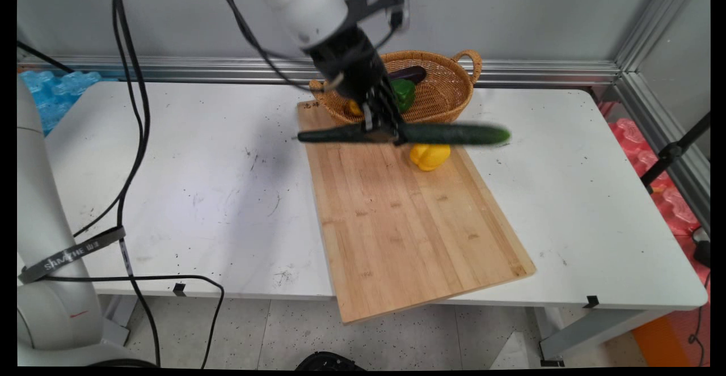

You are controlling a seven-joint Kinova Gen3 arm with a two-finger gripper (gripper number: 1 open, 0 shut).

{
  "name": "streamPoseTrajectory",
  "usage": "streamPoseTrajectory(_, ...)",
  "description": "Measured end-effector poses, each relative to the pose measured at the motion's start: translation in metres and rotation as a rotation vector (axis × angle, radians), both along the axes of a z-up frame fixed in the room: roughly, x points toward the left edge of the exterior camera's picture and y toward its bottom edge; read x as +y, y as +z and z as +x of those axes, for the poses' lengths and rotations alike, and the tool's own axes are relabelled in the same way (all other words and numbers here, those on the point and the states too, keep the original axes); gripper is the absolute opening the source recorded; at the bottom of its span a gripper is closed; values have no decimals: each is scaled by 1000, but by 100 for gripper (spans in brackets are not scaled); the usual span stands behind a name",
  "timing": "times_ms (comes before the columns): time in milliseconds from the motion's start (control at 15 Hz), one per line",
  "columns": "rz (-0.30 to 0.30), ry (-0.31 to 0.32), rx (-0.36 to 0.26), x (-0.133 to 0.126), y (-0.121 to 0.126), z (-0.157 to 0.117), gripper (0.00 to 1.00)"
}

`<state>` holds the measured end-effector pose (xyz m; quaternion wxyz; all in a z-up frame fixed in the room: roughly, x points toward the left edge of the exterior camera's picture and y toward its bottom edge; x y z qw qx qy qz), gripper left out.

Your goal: Place the picked object in the vegetable basket

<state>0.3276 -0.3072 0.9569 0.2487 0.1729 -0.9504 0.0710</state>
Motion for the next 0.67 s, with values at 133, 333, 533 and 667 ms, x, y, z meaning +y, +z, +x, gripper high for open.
streamPoseTrajectory(133,-7,78,2,-8,11,7,0)
streamPoseTrajectory(333,-15,205,0,-25,23,17,0)
streamPoseTrajectory(533,-25,284,-7,-40,27,22,0)
streamPoseTrajectory(667,-30,346,-13,-53,27,23,0)
